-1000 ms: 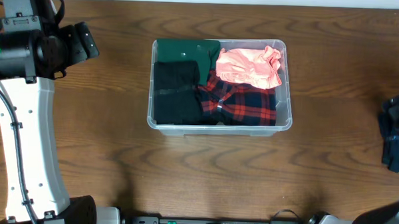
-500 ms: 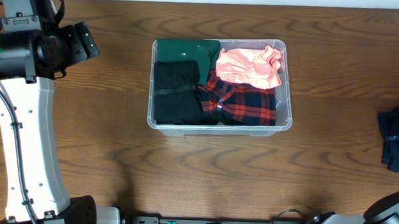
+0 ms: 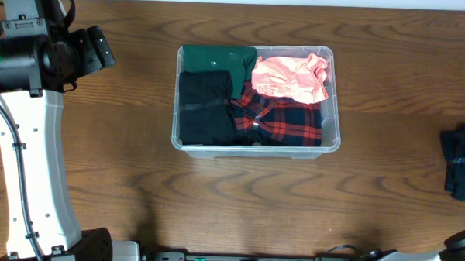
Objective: Pack container
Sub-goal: 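Open the right gripper and withdraw it to the right edge, then grasp the dark teal garment at the right edge with the right gripper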
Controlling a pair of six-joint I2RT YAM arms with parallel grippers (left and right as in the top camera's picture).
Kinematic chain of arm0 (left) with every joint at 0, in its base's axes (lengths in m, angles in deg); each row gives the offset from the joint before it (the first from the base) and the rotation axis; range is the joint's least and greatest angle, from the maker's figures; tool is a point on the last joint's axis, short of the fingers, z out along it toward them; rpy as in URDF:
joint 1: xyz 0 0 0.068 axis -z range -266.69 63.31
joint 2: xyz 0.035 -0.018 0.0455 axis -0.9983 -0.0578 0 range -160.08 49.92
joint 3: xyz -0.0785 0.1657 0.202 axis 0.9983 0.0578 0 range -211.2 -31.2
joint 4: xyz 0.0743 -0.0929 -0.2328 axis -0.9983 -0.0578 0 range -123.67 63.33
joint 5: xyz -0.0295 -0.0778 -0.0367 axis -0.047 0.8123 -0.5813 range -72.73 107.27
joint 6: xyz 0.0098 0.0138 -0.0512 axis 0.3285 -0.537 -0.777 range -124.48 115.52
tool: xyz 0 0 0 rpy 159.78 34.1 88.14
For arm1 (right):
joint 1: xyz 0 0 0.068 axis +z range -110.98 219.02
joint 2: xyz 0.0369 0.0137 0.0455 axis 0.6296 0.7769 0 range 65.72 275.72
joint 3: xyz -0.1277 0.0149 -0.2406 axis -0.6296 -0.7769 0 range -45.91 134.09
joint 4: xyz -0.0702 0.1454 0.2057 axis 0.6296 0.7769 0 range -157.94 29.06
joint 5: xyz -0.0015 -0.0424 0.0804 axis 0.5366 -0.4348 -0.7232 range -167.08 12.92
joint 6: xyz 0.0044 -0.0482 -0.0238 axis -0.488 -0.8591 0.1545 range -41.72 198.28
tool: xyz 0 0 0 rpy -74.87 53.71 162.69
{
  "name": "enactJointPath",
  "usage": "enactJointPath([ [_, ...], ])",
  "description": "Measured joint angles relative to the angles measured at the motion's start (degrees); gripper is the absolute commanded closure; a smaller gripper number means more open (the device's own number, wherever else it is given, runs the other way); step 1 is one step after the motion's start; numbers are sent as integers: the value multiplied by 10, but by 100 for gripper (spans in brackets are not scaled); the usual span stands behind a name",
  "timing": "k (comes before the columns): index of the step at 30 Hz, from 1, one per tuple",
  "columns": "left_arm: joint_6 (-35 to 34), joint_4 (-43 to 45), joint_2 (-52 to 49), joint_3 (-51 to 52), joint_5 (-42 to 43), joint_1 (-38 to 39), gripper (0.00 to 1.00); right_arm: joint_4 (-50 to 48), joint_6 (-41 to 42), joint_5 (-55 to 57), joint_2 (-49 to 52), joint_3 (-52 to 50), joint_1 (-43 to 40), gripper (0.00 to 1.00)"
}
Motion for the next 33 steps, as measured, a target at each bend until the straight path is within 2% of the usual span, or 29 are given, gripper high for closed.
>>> enactJointPath([
  [11,0,0,0,0,0,0,2,-55,-30,-14,62,-2,0,11],
  [15,0,0,0,0,0,0,2,-57,-33,-10,85,-2,0,20],
  [17,0,0,0,0,0,0,2,-58,-34,-7,93,-2,0,29],
  [18,0,0,0,0,0,0,2,-59,-36,-5,96,-2,0,44],
  [21,0,0,0,0,0,0,2,-59,-34,-3,99,-2,0,82],
  [23,0,0,0,0,0,0,2,-60,-33,-4,101,-2,0,99],
  [33,0,0,0,0,0,0,2,-53,-19,-21,100,3,1,99],
])
